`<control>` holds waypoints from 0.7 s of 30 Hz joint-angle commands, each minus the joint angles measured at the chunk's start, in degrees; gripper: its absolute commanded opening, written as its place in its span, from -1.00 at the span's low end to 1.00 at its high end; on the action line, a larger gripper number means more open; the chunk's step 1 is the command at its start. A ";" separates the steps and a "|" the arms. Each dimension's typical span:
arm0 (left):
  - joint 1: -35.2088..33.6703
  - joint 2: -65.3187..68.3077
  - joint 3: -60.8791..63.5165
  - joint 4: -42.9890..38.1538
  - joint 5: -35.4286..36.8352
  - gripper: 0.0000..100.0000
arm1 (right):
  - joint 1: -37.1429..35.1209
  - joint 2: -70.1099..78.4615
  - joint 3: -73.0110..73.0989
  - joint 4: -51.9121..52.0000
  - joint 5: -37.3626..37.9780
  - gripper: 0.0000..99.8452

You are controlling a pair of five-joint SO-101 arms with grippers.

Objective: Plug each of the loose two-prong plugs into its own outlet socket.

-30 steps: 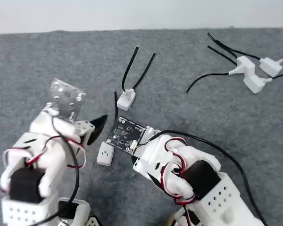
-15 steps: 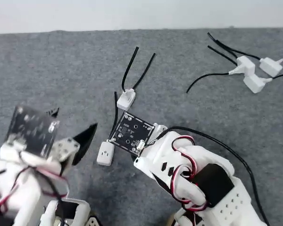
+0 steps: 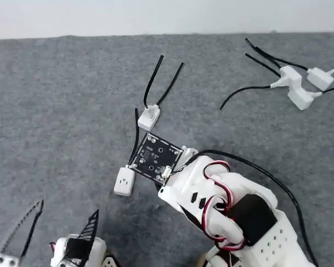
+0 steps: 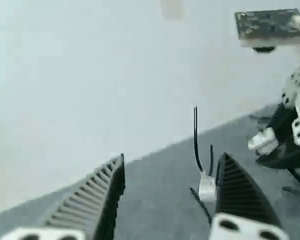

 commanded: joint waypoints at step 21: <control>-14.15 -0.79 69.85 -40.97 0.26 -0.41 | -0.31 -0.92 -3.69 0.31 -0.09 -0.98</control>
